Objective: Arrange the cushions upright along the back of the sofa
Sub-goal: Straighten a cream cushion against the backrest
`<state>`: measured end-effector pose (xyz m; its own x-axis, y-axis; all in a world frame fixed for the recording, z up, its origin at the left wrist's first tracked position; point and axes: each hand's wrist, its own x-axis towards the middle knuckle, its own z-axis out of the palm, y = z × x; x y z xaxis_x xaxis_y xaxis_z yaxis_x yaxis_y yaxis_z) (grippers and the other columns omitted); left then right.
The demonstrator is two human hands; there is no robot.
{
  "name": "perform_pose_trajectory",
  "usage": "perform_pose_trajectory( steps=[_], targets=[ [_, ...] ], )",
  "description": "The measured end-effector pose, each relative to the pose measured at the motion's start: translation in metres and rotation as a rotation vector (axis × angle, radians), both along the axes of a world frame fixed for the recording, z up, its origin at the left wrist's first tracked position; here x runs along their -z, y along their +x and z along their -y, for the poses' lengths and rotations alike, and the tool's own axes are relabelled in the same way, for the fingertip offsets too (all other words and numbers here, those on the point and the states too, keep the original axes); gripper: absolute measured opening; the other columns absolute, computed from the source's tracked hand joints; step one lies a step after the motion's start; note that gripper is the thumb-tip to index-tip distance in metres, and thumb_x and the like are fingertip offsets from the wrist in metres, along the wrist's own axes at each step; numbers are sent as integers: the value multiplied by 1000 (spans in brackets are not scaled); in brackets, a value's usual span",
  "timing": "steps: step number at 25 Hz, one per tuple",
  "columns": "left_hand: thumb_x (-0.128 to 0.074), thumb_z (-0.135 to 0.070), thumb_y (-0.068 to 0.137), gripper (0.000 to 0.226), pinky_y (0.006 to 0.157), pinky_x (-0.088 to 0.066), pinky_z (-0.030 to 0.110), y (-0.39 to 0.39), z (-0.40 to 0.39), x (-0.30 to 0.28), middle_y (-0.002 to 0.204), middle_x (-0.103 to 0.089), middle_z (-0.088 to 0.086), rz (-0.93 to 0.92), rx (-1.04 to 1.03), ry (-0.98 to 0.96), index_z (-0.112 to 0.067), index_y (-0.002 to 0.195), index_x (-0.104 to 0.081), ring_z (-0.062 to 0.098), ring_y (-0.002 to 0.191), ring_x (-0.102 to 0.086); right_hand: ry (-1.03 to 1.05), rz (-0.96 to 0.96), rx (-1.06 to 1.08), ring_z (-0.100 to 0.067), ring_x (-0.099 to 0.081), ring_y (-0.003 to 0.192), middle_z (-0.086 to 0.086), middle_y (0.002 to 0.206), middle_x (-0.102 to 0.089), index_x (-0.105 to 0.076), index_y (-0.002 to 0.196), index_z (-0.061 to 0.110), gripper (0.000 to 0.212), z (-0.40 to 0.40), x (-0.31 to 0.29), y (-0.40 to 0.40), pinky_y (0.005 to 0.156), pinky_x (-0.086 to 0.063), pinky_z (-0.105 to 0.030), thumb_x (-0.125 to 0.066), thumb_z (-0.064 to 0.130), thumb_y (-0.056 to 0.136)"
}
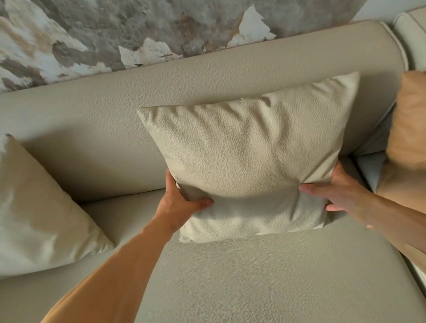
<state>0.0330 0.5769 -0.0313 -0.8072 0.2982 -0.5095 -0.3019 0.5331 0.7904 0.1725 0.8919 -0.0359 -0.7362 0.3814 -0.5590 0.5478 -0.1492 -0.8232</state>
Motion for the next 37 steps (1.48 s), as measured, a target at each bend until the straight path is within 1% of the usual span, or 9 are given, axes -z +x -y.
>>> perform_pose_trajectory(
  steps=[7, 12, 16, 19, 23, 26, 28, 32, 37],
  targets=[
    [-92, -46, 41, 131, 100, -48, 53, 3, 0, 1, 119, -50, -15, 8, -14, -17, -53, 142, -10, 27, 121, -53, 50, 37, -41, -19, -45, 122, 17, 125, -50, -24, 147, 39, 99, -3, 1, -1, 104, -38, -60, -84, 22, 70],
    [-93, -35, 50, 124, 99, -49, 51, 4, -5, 4, 110, -50, -24, -12, -40, -18, -46, 145, -14, 26, 118, -54, 58, 48, -87, -18, -48, 121, 26, 120, -51, -27, 141, 46, 118, -6, -2, -2, 101, -40, -58, -93, 40, 43],
    [-94, -27, 55, 124, 103, -47, 49, 2, -8, 7, 116, -51, -17, -8, -48, -15, -43, 147, -13, 24, 121, -51, 64, 46, -73, -18, -45, 121, 28, 115, -48, -23, 144, 45, 101, -11, 2, -1, 100, -40, -58, -85, 26, 67],
    [-92, -21, 60, 123, 108, -40, 42, 1, -12, 10, 127, -49, -10, -8, -51, -12, -40, 149, -10, 21, 125, -47, 88, 83, -58, -19, -44, 121, 16, 122, -47, -17, 147, 41, 102, -7, 4, -3, 92, -43, -49, -84, 24, 71],
    [-92, -24, 61, 123, 106, -40, 38, 3, -13, 13, 132, -50, -7, -20, -67, -38, -43, 149, -8, 23, 126, -48, 231, 127, -72, -25, -46, 129, 5, 138, -46, -18, 144, 40, 130, 0, 6, -6, 107, -39, -51, -89, 63, 38],
    [-91, -30, 62, 124, 104, -43, 40, 5, -15, 9, 137, -50, 0, -64, -67, -111, -42, 150, -5, 29, 126, -50, 425, 140, -49, -29, -44, 132, -5, 143, -46, -18, 150, 22, 102, 4, 2, -3, 108, -34, -37, -82, 38, 72],
    [-89, -34, 64, 123, 97, -43, 35, 8, -17, 3, 139, -49, 6, -96, -74, -168, -40, 152, -2, 31, 125, -50, 522, 122, -50, -31, -46, 130, -7, 142, -48, -15, 152, 20, 92, 8, -1, 1, 104, -35, -37, -74, 29, 82],
    [-86, -36, 68, 123, 97, -42, 36, 17, -9, -10, 150, -41, 6, -96, -19, -216, -41, 153, 2, 32, 134, -44, 812, 207, -134, -39, -49, 124, -18, 144, -43, -5, 154, 15, 88, 21, -9, 10, 98, -44, -50, -61, 36, 89],
    [-85, -39, 69, 123, 111, -34, 43, 28, 22, -49, 161, -24, -1, -141, 121, -229, -44, 152, 5, 27, 144, -30, 938, 179, -297, -34, -31, 141, -10, 158, -25, -2, 155, 19, 97, 40, -47, 23, 104, -39, -49, -62, 49, 85]
  ],
)
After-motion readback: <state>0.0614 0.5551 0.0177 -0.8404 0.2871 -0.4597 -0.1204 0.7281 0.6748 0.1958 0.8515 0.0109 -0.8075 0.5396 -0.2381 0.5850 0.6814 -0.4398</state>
